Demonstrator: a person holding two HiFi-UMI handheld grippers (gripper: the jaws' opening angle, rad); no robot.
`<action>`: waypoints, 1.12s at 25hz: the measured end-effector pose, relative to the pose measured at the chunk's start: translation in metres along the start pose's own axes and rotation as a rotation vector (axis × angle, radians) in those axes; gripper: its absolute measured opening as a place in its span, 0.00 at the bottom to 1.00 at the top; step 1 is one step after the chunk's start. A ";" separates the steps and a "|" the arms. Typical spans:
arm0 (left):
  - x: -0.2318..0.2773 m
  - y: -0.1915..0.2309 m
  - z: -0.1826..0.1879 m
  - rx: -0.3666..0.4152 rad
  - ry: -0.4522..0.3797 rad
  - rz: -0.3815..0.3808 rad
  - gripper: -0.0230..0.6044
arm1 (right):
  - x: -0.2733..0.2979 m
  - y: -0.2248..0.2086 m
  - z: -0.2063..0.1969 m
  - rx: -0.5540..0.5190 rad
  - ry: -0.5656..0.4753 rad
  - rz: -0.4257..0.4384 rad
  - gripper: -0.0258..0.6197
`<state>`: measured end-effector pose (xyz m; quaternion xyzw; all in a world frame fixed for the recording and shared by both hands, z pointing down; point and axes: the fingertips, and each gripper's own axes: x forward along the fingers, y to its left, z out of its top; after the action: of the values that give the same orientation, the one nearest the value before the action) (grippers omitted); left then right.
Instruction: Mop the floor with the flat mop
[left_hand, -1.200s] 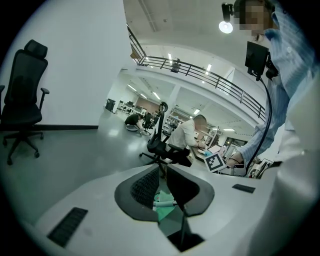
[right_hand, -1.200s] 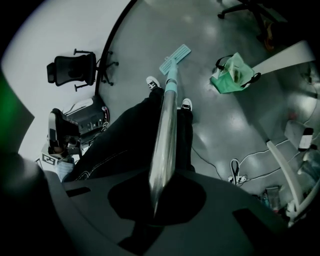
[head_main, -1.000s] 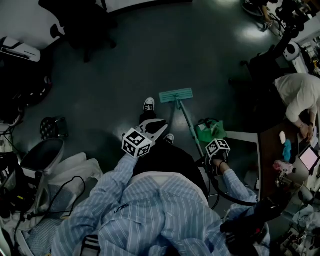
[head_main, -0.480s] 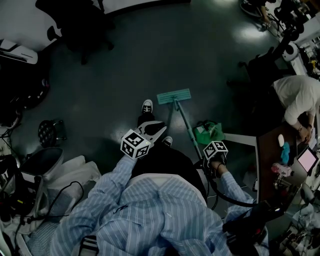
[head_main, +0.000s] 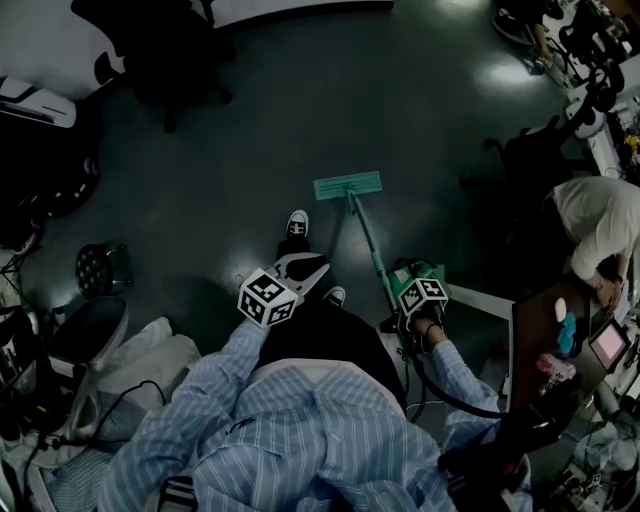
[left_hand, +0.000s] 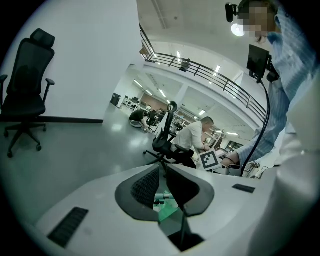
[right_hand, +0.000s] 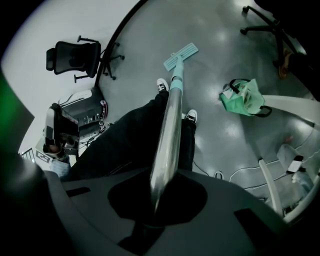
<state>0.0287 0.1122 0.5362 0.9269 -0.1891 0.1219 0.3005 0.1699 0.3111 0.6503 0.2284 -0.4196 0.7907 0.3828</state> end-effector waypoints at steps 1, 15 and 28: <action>0.003 0.004 0.006 -0.003 0.000 0.004 0.11 | -0.006 0.002 0.009 -0.001 -0.002 0.000 0.10; 0.019 0.140 0.104 -0.063 -0.023 0.078 0.11 | -0.078 0.093 0.182 0.007 -0.004 -0.002 0.10; 0.041 0.253 0.151 -0.101 -0.016 0.086 0.11 | -0.115 0.159 0.375 -0.007 -0.044 -0.005 0.09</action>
<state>-0.0254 -0.1796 0.5604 0.9024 -0.2371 0.1176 0.3400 0.1271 -0.1077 0.6982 0.2457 -0.4302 0.7829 0.3763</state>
